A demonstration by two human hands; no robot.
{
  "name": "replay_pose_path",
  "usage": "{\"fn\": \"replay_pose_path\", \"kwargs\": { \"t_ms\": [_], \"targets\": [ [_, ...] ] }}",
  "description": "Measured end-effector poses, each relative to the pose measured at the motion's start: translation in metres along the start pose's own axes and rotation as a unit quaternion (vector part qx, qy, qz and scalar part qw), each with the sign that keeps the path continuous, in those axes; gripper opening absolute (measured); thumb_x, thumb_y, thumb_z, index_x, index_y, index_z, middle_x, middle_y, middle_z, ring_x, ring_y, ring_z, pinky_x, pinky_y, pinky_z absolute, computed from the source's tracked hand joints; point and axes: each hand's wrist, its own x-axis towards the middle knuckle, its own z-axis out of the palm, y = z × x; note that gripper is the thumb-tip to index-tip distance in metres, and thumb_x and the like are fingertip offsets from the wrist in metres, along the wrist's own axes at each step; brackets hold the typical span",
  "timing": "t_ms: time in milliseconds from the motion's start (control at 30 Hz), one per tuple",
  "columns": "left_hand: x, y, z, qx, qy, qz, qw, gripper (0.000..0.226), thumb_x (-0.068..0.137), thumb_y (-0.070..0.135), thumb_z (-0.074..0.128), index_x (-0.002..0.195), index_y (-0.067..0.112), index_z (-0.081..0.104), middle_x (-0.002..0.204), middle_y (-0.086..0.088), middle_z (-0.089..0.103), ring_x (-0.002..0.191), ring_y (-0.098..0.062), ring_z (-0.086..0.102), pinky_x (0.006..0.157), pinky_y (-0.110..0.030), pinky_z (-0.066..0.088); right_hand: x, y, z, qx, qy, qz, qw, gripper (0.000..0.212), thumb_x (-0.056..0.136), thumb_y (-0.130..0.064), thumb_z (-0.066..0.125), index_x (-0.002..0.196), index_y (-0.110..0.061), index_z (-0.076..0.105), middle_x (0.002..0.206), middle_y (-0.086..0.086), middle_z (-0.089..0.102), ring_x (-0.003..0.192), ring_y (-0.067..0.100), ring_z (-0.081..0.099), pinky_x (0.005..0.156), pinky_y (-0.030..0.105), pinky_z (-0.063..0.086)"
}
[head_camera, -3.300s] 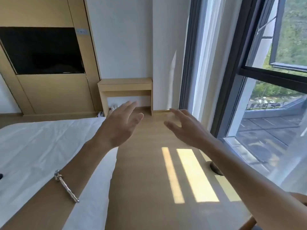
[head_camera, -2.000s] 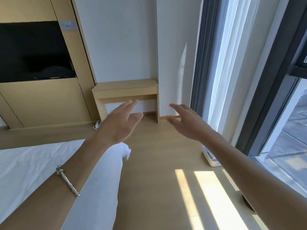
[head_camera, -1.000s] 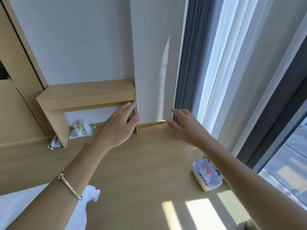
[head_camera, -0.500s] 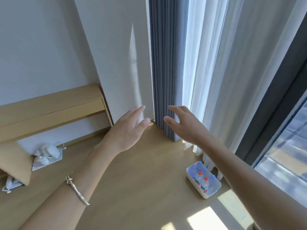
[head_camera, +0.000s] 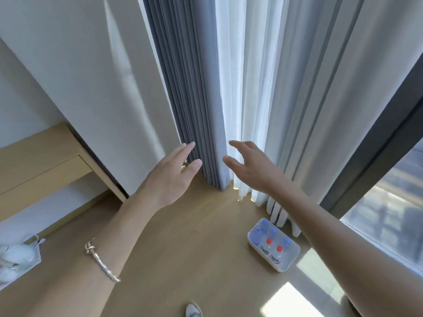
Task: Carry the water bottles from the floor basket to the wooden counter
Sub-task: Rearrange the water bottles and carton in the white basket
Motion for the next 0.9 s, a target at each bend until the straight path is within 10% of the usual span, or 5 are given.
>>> {"fn": "replay_pose_path", "kwargs": {
  "t_ms": [467,667,900],
  "targets": [
    [0.272,-0.019,0.117,-0.017,-0.312,0.185,0.932,0.055,0.097,0.052,0.036,0.149,0.040,0.022,0.157,0.021,0.018,0.143,0.000,0.017,0.112,-0.022,0.014,0.099,0.142,0.022,0.032,0.124,0.370,0.920,0.057,0.098,-0.043,0.045,0.148,-0.022,0.030,0.153,0.004,0.032,0.137,0.021,0.036,0.110,0.034,0.029],
    [0.304,-0.014,0.197,0.019,-0.387,0.199,0.900,0.056,0.096,0.054,0.034,0.148,0.043,0.019,0.157,0.022,0.016,0.123,-0.002,0.042,0.115,-0.030,0.021,0.090,0.213,0.052,0.038,0.129,0.427,0.894,0.055,0.098,-0.043,0.043,0.148,-0.024,0.030,0.152,0.001,0.032,0.131,0.020,0.042,0.096,0.028,0.033],
    [0.314,-0.084,0.386,0.027,-0.405,0.194,0.893,0.061,0.091,0.056,0.030,0.148,0.038,0.021,0.154,0.012,0.027,0.142,-0.014,0.026,0.117,-0.037,0.022,0.074,0.375,0.179,0.078,0.124,0.475,0.868,0.052,0.096,-0.046,0.043,0.145,-0.030,0.033,0.148,-0.009,0.034,0.122,0.015,0.049,0.090,0.027,0.037]
  ]
}}
